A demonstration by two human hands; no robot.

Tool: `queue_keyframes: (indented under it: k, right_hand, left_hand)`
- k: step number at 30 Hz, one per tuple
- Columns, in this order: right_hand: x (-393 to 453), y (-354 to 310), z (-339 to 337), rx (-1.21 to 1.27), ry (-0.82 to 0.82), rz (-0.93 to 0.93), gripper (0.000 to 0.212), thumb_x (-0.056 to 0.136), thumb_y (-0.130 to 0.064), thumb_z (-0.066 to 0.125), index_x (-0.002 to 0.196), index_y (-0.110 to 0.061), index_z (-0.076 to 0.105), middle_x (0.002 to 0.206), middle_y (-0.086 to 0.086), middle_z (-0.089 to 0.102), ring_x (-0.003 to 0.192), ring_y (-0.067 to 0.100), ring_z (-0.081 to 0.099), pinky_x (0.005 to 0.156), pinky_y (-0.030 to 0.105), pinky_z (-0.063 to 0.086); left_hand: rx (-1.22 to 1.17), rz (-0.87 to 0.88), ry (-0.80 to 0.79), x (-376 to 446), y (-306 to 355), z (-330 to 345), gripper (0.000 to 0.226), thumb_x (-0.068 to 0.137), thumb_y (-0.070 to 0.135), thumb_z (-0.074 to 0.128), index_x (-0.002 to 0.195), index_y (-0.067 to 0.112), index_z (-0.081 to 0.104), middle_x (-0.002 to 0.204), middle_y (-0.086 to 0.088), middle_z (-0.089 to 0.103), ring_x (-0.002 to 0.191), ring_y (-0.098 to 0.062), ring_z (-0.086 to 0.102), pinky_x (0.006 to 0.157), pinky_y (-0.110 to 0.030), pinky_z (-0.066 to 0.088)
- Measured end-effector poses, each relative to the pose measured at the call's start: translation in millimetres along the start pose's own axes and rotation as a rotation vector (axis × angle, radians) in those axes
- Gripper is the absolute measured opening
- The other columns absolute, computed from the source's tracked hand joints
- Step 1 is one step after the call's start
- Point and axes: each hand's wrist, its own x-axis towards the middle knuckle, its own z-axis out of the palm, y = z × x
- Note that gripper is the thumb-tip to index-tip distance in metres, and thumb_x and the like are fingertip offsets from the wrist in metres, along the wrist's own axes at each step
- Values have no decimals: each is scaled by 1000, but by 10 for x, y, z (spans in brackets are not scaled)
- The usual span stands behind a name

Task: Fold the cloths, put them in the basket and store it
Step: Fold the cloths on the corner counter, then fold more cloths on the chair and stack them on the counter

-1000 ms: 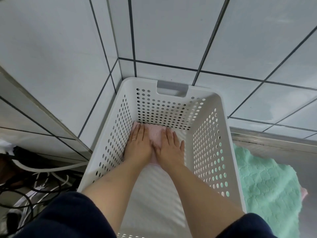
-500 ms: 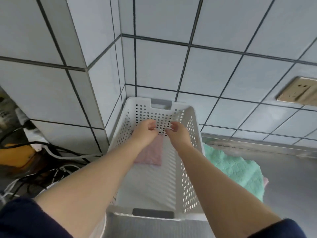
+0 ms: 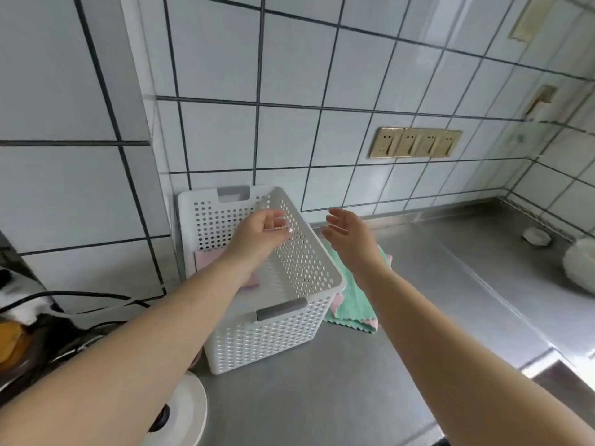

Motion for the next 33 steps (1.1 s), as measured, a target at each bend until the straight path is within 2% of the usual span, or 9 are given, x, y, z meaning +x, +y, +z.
queue_keyframes:
  k: [5,10,13,18,21,24,27,31,33]
  right_hand:
    - [-948,30,-148,10,197,93,43,89,-10,61,130,-10,50,128,5,58,113,15,56,100,31,44]
    - [-1840,192,-317,29,362,204,41,89,-10,61,128,-10,51,125,6,58,108,14,58,89,27,49]
    - [-2412,343,-510,11,462,257,42,89,-12,61,130,-10,49,124,4,58,106,12,56,86,24,46]
    - [-3256,635,-848,3,630,365,42,88,-16,63,129,-15,52,122,3,60,107,14,59,86,26,50]
    - [-3796,810,-1029,-8,715,452,42,89,-18,62,129,-17,51,126,2,59,110,14,58,95,33,50]
    - [-4296,994,-1165,4,789,522,42,90,-17,60,131,-15,49,129,2,57,114,15,56,99,36,48]
    - [-4805,1223,-1276,65,842,601,42,90,-19,62,130,-20,49,127,-1,57,114,15,56,92,32,52]
    - [-5458,1528,-1528,135,888,662,31,89,-18,63,118,-21,54,111,-8,60,104,11,57,84,24,50]
    - [-5756,1698,-1714,129,893,677,33,88,-17,64,119,-20,54,108,-9,60,101,9,57,85,24,49]
  left_hand:
    - [-57,68,-268,-519,82,126,28,85,8,65,108,21,57,107,0,63,101,-14,60,88,-30,51]
    - [-85,100,-473,-1095,15,432,31,84,6,66,114,10,58,106,-4,63,95,-13,61,80,-16,51]
    - [-69,94,-604,-1436,-119,685,31,84,8,67,114,12,58,105,-2,64,89,-7,61,72,-9,49]
    - [-17,65,-789,-1957,-324,1101,34,85,7,65,118,7,56,105,-5,62,82,-1,58,64,-4,45]
    - [15,35,-881,-2319,-433,1371,36,85,4,65,120,3,55,108,-8,62,83,-6,58,63,-3,46]
    - [48,19,-953,-2686,-546,1602,37,84,5,66,120,3,56,109,-10,63,90,-12,59,63,-3,46]
    - [89,12,-1027,-3050,-664,1861,35,85,7,67,118,9,58,110,-4,64,91,-7,60,68,-5,48]
    - [162,-6,-1099,-3535,-837,2257,35,84,18,69,117,21,58,113,2,65,103,-8,61,89,-27,50]
    - [177,-19,-1104,-3810,-874,2464,36,84,19,69,118,20,58,112,4,65,104,-8,60,87,-25,49]
